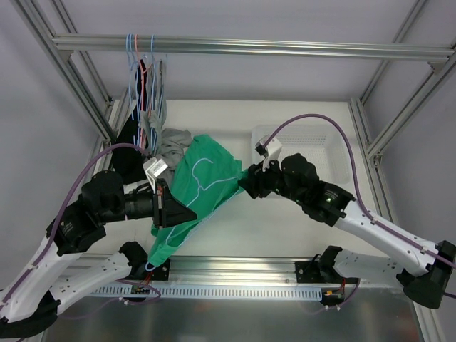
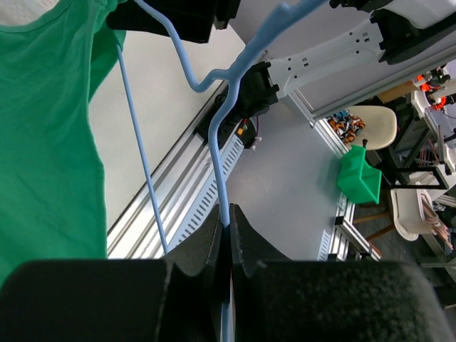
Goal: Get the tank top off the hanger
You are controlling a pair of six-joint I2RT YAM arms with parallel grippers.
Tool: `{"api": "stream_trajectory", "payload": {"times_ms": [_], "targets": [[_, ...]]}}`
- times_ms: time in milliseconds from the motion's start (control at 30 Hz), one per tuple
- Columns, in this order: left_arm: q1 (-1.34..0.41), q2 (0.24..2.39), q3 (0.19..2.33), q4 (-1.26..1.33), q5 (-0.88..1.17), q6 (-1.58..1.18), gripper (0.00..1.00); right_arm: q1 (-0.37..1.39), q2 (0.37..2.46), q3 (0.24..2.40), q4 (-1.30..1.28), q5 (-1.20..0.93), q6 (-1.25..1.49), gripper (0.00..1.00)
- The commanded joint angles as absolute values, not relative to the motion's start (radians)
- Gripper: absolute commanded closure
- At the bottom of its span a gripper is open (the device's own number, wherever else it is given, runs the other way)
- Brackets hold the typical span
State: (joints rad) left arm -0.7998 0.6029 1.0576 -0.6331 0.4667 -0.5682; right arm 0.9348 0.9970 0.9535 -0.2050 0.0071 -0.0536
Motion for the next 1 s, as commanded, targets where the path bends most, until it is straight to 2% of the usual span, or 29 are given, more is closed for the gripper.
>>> {"api": "stream_trajectory", "payload": {"times_ms": [0,67,100,167,200,433,633,833,967], "targets": [[-0.813,0.577,1.069,-0.571,0.523,-0.595,1.0,0.948,1.012,0.969,-0.121,0.113,-0.066,0.57],[-0.813,0.566,1.063,-0.569,0.525,-0.594,1.0,0.946,1.005,0.966,-0.112,0.155,-0.04,0.69],[-0.813,0.563,1.063,-0.571,0.528,-0.592,1.0,0.948,0.994,0.959,-0.1,0.204,-0.029,0.81],[-0.813,0.554,1.054,-0.569,0.528,-0.591,1.0,0.946,0.977,0.953,-0.094,0.239,-0.012,0.97],[-0.813,0.552,1.051,-0.571,0.526,-0.586,1.0,0.948,0.968,0.948,-0.089,0.259,-0.008,1.0],[-0.813,0.56,1.035,-0.604,0.502,-0.529,1.0,0.946,0.806,0.946,-0.153,0.369,-0.003,1.0],[-0.813,0.569,1.106,-0.607,0.587,-0.477,1.0,0.921,0.759,1.011,-0.284,0.503,-0.029,1.0],[-0.813,0.59,1.287,-0.603,0.738,-0.443,1.0,0.854,0.822,1.144,-0.417,0.374,-0.046,1.0],[-0.813,0.627,1.413,-0.589,0.772,-0.425,1.0,0.854,0.824,1.203,-0.446,0.203,-0.04,1.0]]}}
